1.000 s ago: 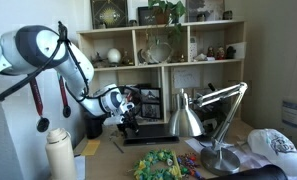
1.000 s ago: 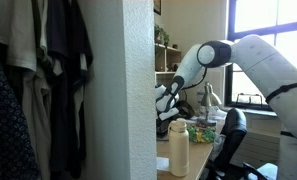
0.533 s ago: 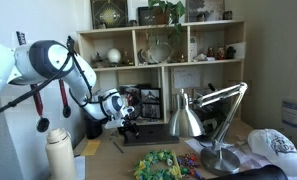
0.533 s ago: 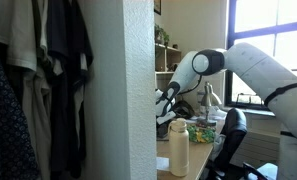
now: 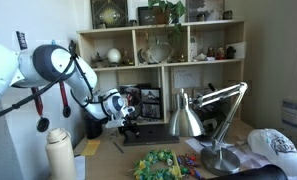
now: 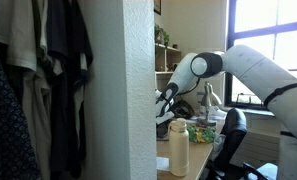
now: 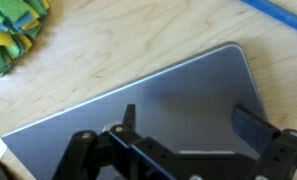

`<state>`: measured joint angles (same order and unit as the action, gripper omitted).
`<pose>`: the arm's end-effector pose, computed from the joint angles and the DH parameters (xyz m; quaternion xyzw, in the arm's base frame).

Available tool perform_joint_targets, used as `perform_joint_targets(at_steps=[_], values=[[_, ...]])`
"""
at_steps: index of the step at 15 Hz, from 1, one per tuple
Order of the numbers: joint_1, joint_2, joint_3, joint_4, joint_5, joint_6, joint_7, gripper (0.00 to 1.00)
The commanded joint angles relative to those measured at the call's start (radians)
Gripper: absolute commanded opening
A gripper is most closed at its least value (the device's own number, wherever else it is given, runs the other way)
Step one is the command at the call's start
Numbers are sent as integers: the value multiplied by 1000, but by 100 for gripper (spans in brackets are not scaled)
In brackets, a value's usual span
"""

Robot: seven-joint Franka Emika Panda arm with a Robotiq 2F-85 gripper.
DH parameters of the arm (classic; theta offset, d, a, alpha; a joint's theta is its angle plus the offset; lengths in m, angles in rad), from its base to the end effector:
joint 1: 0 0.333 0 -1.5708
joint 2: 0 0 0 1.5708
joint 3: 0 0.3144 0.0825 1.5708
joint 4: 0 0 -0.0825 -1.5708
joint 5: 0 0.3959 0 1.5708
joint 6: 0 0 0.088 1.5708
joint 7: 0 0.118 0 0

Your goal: Close the laptop

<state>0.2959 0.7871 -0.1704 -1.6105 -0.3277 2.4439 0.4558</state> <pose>0.6982 0.0988 0.1543 0.9856 -0.0145 0.0700 0.1531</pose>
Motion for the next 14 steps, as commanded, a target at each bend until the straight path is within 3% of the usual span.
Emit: perform_joint_targets(at_steps=[1, 14], values=[[1, -1, -1, 3, 3, -2, -2, 100], [4, -220, -7, -190, -54, 7, -18, 100]])
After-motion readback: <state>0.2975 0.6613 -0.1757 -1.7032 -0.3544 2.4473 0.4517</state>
